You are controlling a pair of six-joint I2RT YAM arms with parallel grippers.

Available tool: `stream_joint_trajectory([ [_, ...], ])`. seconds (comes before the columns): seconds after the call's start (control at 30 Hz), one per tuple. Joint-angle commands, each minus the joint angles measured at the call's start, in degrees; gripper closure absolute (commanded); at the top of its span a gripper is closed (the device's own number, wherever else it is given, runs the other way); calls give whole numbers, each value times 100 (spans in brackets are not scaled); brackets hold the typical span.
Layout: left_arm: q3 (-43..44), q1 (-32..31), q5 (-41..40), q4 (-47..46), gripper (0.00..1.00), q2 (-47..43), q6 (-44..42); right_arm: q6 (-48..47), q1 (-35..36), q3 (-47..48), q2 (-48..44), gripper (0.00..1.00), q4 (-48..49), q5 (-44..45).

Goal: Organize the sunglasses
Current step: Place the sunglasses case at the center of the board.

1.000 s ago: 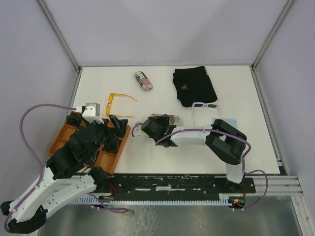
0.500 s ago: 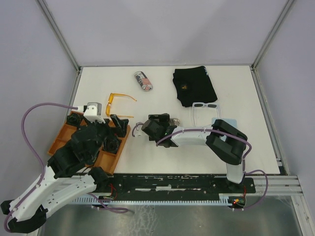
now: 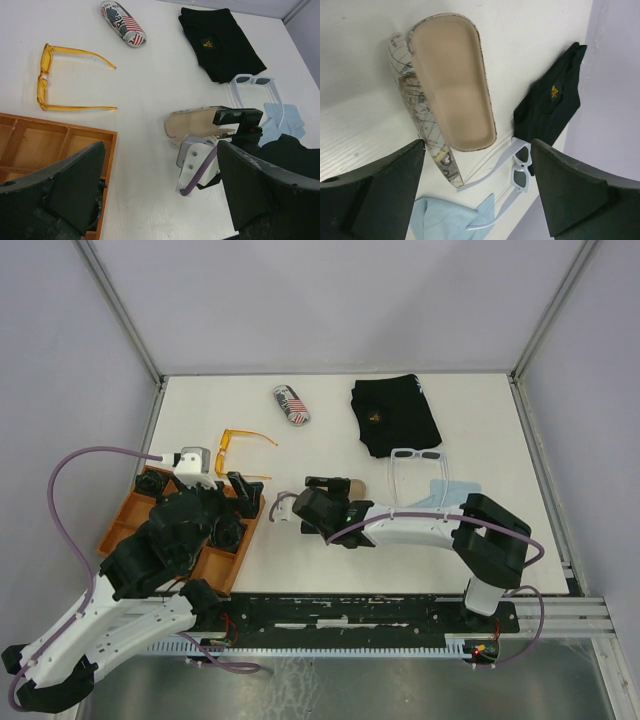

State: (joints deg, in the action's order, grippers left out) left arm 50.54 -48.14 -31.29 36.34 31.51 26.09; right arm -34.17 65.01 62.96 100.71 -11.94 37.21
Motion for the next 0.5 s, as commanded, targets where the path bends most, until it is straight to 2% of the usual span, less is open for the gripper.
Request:
stream_joint_trajectory([
  [0.0, 35, -11, -7, -184, 1, -14, 105, 674, 154, -98, -520, 6, -294, -269],
  [0.2, -35, -9, 185, -330, 1, 65, 149, 1620, 172, -285, -1021, 6, -388, -1027],
  [0.33, -142, -8, 271, -415, 1, 79, 200, 2419, 163, -424, -1452, 6, -340, -1095],
  [0.47, -272, -9, 441, -530, 1, 145, 268, 3559, -2, -692, -2071, 8, -185, -795],
])
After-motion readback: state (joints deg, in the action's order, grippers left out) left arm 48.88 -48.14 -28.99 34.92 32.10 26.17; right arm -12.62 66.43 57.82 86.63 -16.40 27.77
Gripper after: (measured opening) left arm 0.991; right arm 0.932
